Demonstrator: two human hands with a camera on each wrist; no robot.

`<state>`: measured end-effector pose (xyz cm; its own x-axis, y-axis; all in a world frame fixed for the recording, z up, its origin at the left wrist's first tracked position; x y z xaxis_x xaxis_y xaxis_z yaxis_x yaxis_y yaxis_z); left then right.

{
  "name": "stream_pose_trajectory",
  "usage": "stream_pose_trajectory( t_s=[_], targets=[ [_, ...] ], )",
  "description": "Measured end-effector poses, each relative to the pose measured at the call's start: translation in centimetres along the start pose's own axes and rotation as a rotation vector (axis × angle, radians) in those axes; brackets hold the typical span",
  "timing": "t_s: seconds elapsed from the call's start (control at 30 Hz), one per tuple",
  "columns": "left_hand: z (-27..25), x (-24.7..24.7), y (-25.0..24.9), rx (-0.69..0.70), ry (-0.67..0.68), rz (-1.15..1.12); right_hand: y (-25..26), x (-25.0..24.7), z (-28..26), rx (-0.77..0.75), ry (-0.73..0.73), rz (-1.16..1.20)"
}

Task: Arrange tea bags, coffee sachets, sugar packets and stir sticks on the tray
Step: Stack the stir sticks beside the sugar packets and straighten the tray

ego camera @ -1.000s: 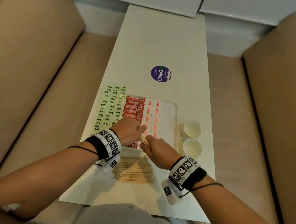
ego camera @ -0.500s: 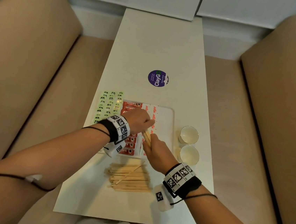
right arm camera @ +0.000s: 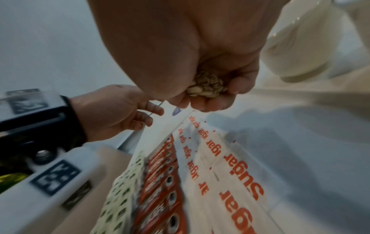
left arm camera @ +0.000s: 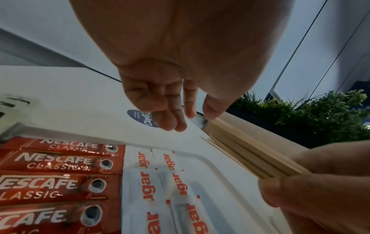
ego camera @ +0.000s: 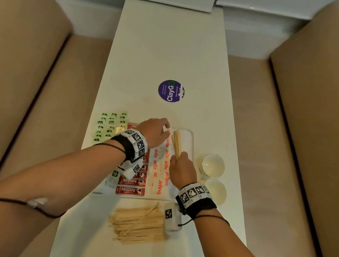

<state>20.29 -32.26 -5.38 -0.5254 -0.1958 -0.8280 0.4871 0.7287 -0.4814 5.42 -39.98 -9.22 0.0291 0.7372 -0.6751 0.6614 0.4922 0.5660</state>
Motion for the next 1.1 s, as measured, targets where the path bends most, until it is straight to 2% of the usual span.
stream_pose_trajectory(
  t_s=[0.13,0.3,0.7,1.1],
  targets=[
    [1.7,1.7,0.6,0.005,0.051,0.091,-1.4,0.3,2.8,0.131,-0.003,-0.045],
    [3.7,3.5,0.8,0.032,0.053,0.124,-1.9,1.2,4.9,0.171,0.009,-0.106],
    [6.3,5.7,1.1,0.041,0.051,0.067,-1.6,1.3,7.2,0.153,-0.025,-0.295],
    [6.5,5.9,1.3,0.03,0.058,0.068,-1.0,0.4,6.9,0.1,-0.03,-0.34]
  ],
)
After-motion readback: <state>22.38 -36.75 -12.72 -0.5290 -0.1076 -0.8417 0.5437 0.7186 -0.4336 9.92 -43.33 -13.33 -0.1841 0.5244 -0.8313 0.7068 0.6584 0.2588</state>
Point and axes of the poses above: each hand's wrist, its own z-axis towards the middle knuckle, its own x-axis out of the palm, y = z × x, the point moved 9 cm from there along z, towards the middle knuckle, and after that the axes turned 2 degrees about z, right-handed, at the moved point
